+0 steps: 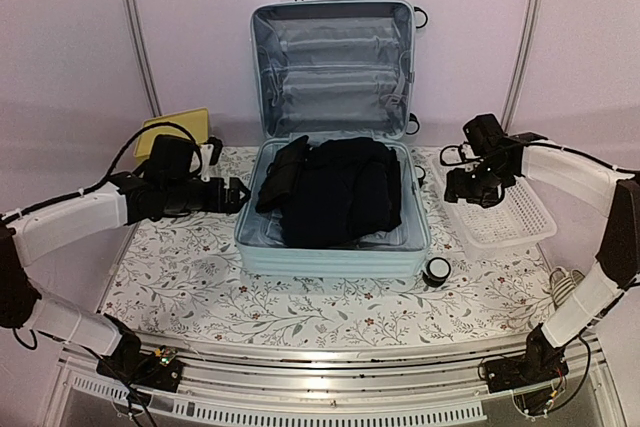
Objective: Open, take out, and arrange the luggage
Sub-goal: Place the bin at the center of the board, then adjust the bin at the center of the board.
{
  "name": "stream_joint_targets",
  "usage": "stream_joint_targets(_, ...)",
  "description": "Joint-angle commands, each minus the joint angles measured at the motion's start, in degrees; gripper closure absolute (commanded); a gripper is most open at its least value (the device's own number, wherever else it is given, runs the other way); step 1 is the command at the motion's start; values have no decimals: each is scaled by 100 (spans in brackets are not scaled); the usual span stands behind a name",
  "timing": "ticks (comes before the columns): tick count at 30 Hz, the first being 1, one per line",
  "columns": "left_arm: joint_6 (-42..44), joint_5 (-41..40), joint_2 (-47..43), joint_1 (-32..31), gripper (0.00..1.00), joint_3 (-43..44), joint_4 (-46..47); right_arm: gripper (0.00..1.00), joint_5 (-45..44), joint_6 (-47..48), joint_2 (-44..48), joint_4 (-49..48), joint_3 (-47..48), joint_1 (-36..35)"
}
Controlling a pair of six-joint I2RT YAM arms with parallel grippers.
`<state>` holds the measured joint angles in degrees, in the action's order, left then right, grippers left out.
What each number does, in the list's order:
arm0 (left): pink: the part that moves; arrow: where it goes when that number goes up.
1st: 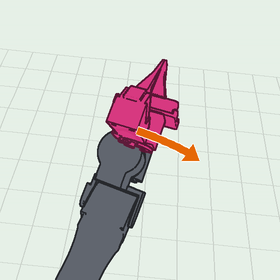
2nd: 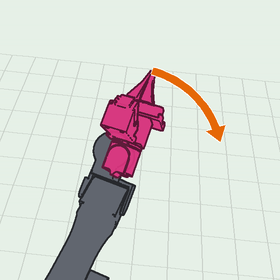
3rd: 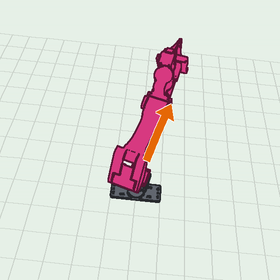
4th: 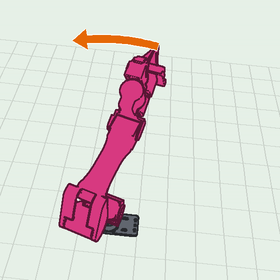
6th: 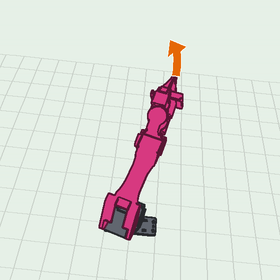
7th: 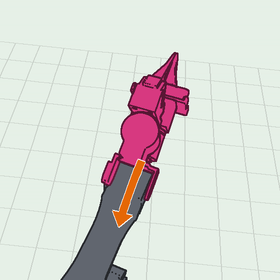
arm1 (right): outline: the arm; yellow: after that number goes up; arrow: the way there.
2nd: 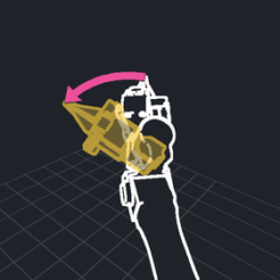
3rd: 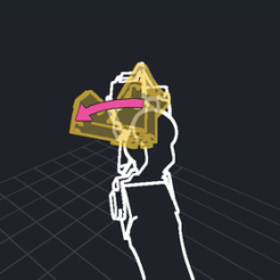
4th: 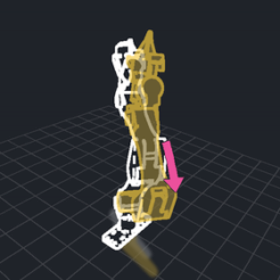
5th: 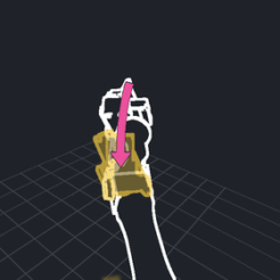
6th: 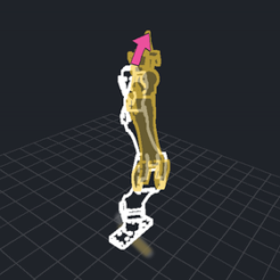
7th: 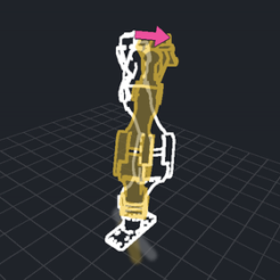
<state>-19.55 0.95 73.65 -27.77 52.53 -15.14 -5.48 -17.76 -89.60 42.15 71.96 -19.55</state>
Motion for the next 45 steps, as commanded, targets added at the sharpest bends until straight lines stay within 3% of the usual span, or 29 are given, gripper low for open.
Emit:
stream_joint_targets(1, -86, -150, 440, 317, 2, 61, -4, 33, 481, 178, -342, -292, 217, 83)
stream_joint_targets(2, -111, -132, 568, 370, 2, 127, 9, 30, 675, 184, -452, -326, 264, 83)
stream_joint_targets(5, -123, -52, 934, 491, 2, 356, -18, 4, 1151, 174, -684, -484, 324, 83)
stream_joint_targets(6, -120, -31, 1014, 512, 2, 396, -16, 0, 1217, 163, -701, -558, 304, 81)
stream_joint_targets(14, -116, 322, 1375, 640, 2, 472, 233, 1, 2179, 112, -939, -1063, 230, 300)
stream_joint_targets(26, -23, 341, 1211, 668, 2, 321, 434, 1, 2104, 187, -359, -1262, -182, 919)
stream_joint_targets(35, -69, 400, 1291, 683, 2, 328, 479, 0, 2052, 224, -838, -1563, -642, 982)
stream_joint_targets(40, 4, 481, 1294, 685, 3, 294, 484, 4, 2782, 168, -1079, -2084, -892, 965)
stream_joint_targets(45, -9, 455, 1268, 683, 3, 266, 501, 7, 4120, -285, -1144, -3093, -1176, 831)
